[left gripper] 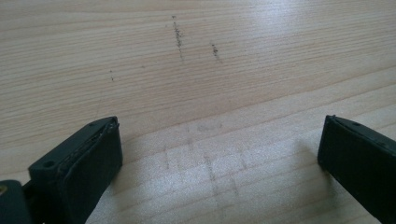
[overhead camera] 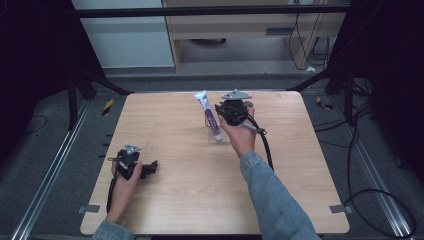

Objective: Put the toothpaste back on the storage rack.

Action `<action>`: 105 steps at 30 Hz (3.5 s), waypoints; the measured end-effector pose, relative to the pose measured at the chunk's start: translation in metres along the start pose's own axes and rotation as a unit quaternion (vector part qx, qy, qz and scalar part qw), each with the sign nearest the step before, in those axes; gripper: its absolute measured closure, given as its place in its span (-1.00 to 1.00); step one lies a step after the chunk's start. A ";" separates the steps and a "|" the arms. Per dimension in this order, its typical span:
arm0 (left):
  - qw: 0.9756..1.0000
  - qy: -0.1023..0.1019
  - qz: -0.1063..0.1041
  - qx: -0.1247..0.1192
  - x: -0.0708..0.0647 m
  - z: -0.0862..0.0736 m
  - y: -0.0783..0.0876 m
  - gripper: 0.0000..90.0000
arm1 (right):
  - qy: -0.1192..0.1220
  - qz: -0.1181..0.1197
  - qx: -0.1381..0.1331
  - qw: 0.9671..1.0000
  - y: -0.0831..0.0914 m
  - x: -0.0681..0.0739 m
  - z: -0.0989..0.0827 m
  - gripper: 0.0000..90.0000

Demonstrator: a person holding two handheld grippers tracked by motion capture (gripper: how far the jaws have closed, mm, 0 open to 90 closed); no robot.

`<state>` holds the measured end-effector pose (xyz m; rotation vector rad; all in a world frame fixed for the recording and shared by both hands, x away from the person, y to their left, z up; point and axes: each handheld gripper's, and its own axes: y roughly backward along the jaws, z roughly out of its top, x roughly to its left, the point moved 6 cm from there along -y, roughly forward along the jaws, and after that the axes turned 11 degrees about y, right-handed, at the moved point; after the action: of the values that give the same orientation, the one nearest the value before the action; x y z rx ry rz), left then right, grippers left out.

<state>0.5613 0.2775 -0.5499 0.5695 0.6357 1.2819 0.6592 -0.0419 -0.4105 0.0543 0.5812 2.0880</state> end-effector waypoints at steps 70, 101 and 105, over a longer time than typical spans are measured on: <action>1.000 0.000 0.000 0.000 0.000 0.000 0.000 -1.00 | -0.053 -0.018 -0.002 0.998 0.085 -0.055 -0.058 -0.13; 1.000 -0.001 -0.001 0.001 -0.001 0.000 0.000 -1.00 | -0.036 -0.007 0.006 0.999 0.119 -0.073 -0.088 -0.75; 1.000 -0.001 -0.001 0.001 -0.001 0.000 0.000 -1.00 | -0.038 -0.009 0.009 0.999 0.122 -0.076 -0.093 -0.78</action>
<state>0.5607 0.2770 -0.5499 0.5712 0.6358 1.2782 0.5820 -0.1938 -0.4267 0.1377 0.5520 2.0544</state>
